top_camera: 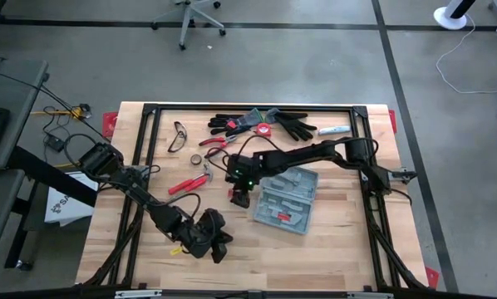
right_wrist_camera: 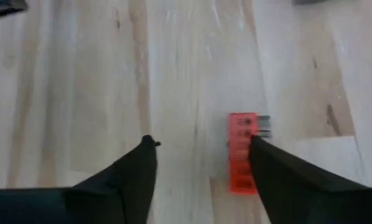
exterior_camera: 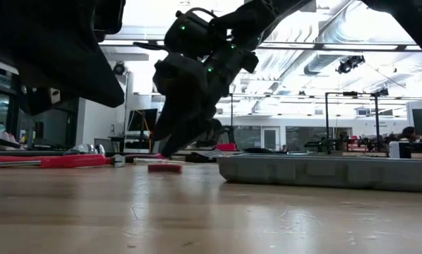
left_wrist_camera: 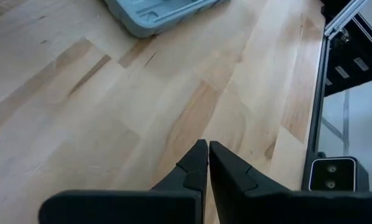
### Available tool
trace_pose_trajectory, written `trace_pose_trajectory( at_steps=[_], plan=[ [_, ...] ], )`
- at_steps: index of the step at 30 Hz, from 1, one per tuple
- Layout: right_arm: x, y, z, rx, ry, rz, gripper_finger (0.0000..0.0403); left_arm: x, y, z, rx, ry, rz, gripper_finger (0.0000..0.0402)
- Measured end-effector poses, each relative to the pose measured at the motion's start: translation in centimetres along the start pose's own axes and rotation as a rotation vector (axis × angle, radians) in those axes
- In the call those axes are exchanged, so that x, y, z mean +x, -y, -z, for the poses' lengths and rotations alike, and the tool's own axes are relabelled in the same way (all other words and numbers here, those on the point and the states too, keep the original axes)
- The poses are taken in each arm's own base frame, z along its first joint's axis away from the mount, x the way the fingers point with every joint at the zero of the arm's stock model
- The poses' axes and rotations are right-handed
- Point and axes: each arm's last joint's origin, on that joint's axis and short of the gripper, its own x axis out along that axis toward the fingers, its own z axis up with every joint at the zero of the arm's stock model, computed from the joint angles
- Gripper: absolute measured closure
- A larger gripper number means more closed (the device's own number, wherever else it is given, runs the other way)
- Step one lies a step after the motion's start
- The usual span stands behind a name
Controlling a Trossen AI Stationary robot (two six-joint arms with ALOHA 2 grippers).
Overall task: Prefit tool cases
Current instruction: Remove the set of screwdriver bits from the gray tool box
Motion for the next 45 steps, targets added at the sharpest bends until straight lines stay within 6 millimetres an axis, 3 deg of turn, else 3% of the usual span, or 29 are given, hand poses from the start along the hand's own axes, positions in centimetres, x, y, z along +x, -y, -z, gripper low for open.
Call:
trace_pose_trajectory(
  at_steps=[4, 9, 14, 17, 20, 25, 33, 45],
  plan=[
    [-0.8, 0.5, 0.4, 0.056, -0.072, -0.014, 0.0152, 0.1, -0.1, -0.2, -0.003, 0.008, -0.006, 0.0392],
    [-4.3, -0.8, 2.1, 0.010, -0.156, 0.021, 0.0167, 0.3, -0.4, -0.7, 0.023, 0.027, -0.023, 0.0392],
    [-7.9, -3.2, 5.9, 0.022, -0.088, 0.106, 0.0184, 0.9, -0.9, -1.8, 0.061, 0.044, -0.046, 0.0392],
    [-8.8, -4.7, 9.0, 0.064, -0.057, 0.145, 0.0191, 1.2, -1.3, -2.4, 0.087, 0.040, -0.054, 0.0392],
    [-8.4, -6.0, 12.3, 0.105, -0.068, 0.174, 0.0196, 1.5, -1.6, -3.1, 0.113, 0.020, -0.044, 0.0392],
    [-7.3, -7.9, 15.1, 0.126, -0.075, 0.192, 0.0199, 2.0, -1.9, -4.1, 0.142, -0.015, -0.001, 0.0392],
    [-6.8, -8.4, 15.9, 0.086, -0.058, 0.274, 0.0199, 2.3, -2.3, -4.8, 0.161, -0.021, -0.004, 0.0392],
    [-3.9, -8.2, 17.1, 0.057, -0.132, 0.291, 0.0199, 2.4, -2.5, -5.1, 0.165, -0.016, -0.012, 0.0392]
  ],
)
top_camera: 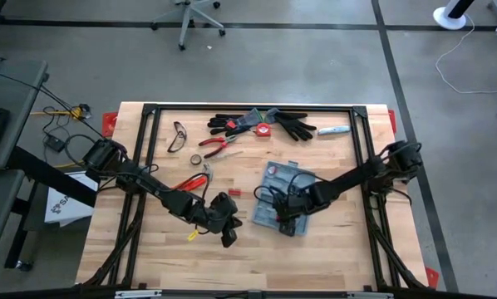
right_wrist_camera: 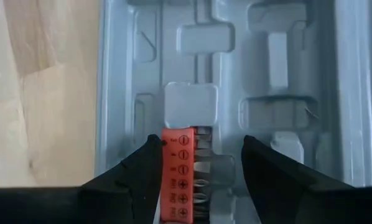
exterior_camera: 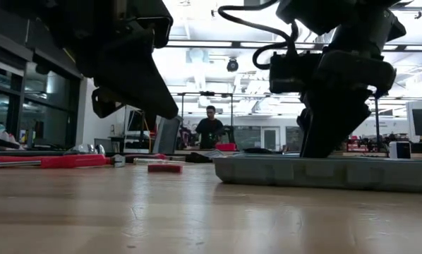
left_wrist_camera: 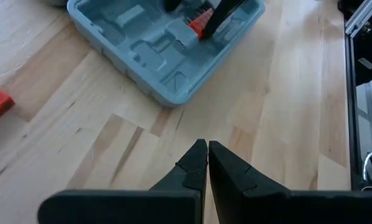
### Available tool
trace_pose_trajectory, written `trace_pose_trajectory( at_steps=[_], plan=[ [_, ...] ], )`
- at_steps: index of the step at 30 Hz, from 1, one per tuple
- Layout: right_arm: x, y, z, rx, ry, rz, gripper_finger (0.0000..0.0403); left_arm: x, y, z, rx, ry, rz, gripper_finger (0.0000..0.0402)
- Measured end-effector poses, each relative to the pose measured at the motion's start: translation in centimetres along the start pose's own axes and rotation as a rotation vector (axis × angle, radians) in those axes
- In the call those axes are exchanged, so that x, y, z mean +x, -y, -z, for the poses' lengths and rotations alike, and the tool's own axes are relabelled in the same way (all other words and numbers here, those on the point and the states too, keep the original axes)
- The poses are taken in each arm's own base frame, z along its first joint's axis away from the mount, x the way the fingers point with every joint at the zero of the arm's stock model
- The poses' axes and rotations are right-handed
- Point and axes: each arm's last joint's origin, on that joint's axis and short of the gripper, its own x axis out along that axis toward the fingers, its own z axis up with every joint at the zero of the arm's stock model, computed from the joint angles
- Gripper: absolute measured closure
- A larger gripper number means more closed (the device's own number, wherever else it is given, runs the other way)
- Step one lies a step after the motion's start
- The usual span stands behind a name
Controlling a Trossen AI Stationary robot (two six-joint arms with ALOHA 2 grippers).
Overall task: Prefit tool cases
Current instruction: Remove the set of screwdriver bits from the gray tool box
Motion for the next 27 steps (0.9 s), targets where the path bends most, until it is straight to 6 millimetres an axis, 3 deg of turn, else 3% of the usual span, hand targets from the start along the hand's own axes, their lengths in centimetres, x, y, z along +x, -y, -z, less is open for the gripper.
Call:
trace_pose_trajectory(
  at_steps=[15, 27],
  plan=[
    [1.2, -1.0, 1.1, -0.142, -0.005, 0.065, 0.0231, 0.0, -0.1, 0.0, 0.000, 0.013, -0.013, 0.0392],
    [0.0, -1.6, 1.3, -0.173, -0.110, 0.017, 0.0231, 0.0, -0.2, -0.1, 0.011, 0.019, -0.033, 0.0392]
  ],
)
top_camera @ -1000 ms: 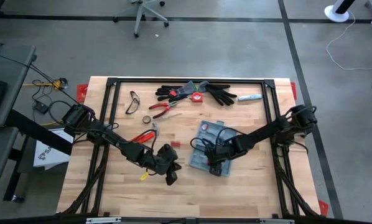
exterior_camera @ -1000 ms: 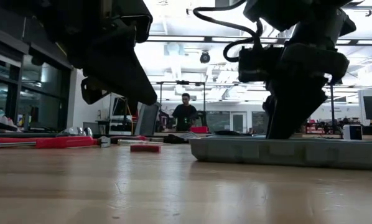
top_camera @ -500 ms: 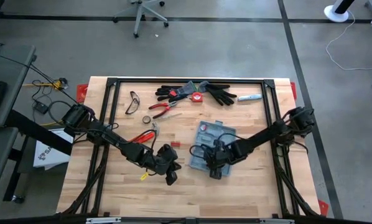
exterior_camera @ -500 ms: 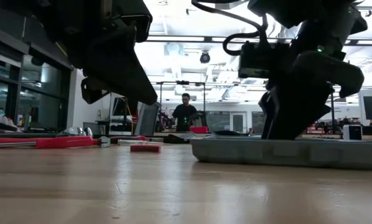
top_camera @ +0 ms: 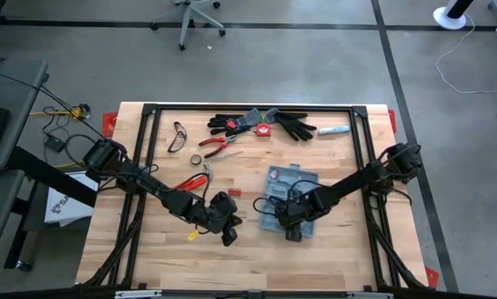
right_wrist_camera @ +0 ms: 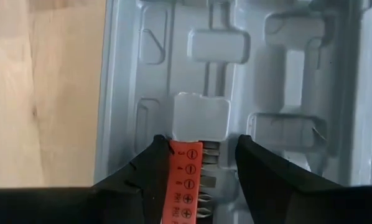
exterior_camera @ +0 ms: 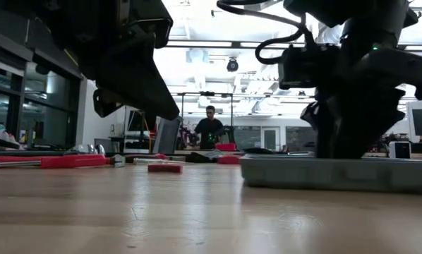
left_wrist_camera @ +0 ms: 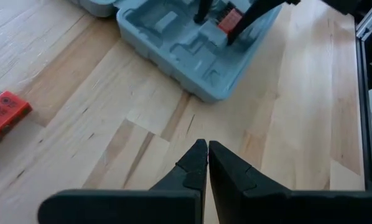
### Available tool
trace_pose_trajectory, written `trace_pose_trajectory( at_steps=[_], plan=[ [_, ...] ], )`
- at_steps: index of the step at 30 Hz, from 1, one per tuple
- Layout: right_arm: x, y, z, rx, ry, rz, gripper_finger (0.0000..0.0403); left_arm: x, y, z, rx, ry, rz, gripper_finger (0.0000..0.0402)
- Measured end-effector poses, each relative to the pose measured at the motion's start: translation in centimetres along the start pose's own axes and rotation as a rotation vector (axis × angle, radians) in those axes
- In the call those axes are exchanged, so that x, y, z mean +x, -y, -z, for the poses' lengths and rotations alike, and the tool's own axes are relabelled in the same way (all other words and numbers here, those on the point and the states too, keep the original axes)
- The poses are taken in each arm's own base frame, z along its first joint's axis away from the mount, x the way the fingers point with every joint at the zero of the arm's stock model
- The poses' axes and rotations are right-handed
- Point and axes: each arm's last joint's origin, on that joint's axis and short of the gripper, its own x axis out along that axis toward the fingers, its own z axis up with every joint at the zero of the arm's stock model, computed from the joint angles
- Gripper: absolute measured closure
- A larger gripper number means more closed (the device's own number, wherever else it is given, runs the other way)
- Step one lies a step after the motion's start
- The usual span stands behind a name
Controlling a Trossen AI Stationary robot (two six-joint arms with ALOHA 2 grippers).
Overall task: Prefit tool cases
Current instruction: Remove the set of screwdriver bits from the gray tool box
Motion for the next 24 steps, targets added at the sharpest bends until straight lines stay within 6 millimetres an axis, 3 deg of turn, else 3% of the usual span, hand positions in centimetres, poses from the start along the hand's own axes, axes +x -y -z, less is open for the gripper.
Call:
trace_pose_trajectory(
  at_steps=[12, 18, 24],
  plan=[
    [-0.3, -0.9, 1.3, 0.022, -0.062, 0.055, 0.0236, 0.0, -0.2, 0.1, 0.024, -0.016, -0.017, 0.0392],
    [-0.3, -0.8, 1.5, 0.054, -0.070, 0.065, 0.0327, 0.0, -0.2, 0.1, 0.019, -0.006, -0.027, 0.0392],
    [-0.3, -0.9, 1.4, 0.087, -0.069, 0.036, 0.0327, 0.0, -0.2, 0.1, 0.017, -0.002, -0.030, 0.0392]
  ],
)
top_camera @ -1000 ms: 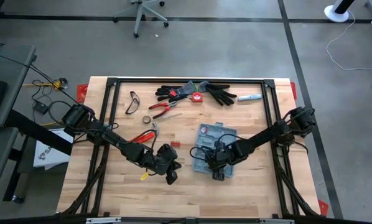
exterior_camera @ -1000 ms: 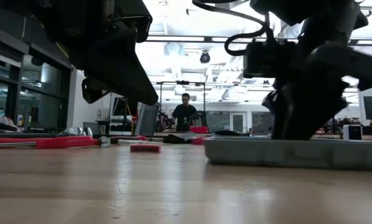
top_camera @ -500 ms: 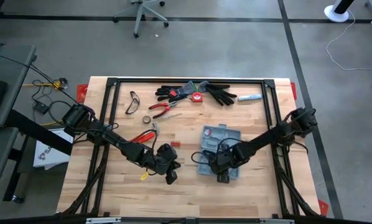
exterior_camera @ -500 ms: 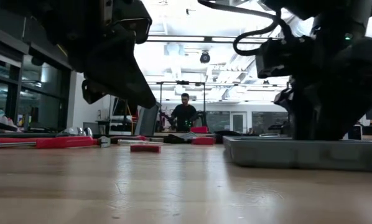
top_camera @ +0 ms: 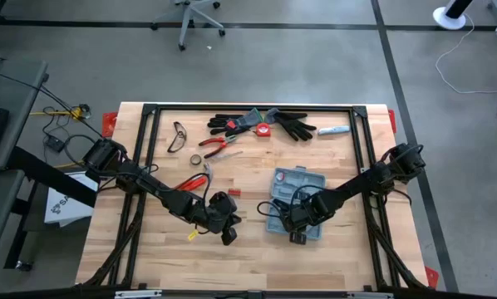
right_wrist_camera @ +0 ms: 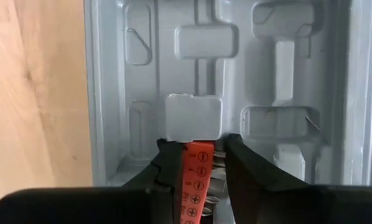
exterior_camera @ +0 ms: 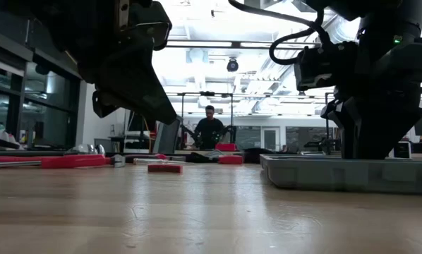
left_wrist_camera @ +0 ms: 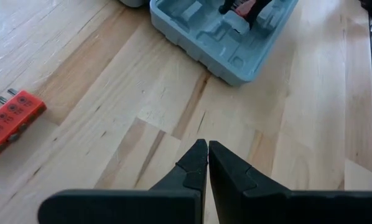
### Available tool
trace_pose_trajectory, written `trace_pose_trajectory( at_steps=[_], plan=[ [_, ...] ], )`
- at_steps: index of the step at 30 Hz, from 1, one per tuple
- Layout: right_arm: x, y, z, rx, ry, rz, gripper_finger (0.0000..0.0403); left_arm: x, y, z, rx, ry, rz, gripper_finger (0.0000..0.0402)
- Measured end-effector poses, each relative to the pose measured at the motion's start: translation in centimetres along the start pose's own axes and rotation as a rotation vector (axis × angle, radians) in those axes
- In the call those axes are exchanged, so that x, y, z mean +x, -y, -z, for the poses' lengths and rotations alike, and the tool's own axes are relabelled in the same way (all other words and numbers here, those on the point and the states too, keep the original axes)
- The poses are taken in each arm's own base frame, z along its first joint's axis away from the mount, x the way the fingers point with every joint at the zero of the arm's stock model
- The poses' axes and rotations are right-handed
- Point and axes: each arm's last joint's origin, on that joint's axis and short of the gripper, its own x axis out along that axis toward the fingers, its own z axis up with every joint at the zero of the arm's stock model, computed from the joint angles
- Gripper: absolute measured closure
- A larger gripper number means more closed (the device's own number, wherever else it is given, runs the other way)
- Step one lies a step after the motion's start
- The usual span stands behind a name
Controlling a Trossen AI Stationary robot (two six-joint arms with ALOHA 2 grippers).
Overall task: Prefit tool cases
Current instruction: Remove the set of screwdriver bits from the gray tool box
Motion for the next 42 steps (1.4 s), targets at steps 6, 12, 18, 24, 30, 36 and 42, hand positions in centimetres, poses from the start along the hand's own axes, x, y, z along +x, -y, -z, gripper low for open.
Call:
trace_pose_trajectory(
  at_steps=[6, 12, 18, 24, 30, 36, 42],
  plan=[
    [-1.7, -0.2, -0.6, 0.022, 0.058, -0.014, 0.0327, 0.1, 0.0, -0.4, -0.016, 0.025, 0.013, 0.0392],
    [-2.7, 0.6, -1.4, 0.065, 0.105, -0.010, 0.0327, 0.4, 0.1, -2.6, 0.007, 0.148, 0.095, 0.0392],
    [-4.1, 1.0, -2.0, 0.096, 0.181, -0.023, 0.0327, 0.6, 0.0, -6.6, 0.094, 0.237, 0.110, 0.0392],
    [-5.0, 1.9, -2.6, 0.133, 0.226, -0.010, 0.0327, 0.4, 0.0, -10.0, 0.192, 0.295, 0.139, 0.0392],
    [-6.1, 2.8, -3.9, 0.181, 0.313, -0.002, 0.0327, 2.2, -1.0, -8.7, 0.211, 0.201, 0.113, 0.0392],
    [-8.8, 3.6, -6.3, 0.176, 0.421, 0.011, 0.0391, 5.1, -2.2, -5.5, 0.158, -0.060, 0.127, 0.0393],
    [-9.1, 3.9, -6.4, 0.162, 0.409, 0.021, 0.0398, 3.6, -0.9, -6.2, 0.192, 0.005, 0.154, 0.0401]
  ],
)
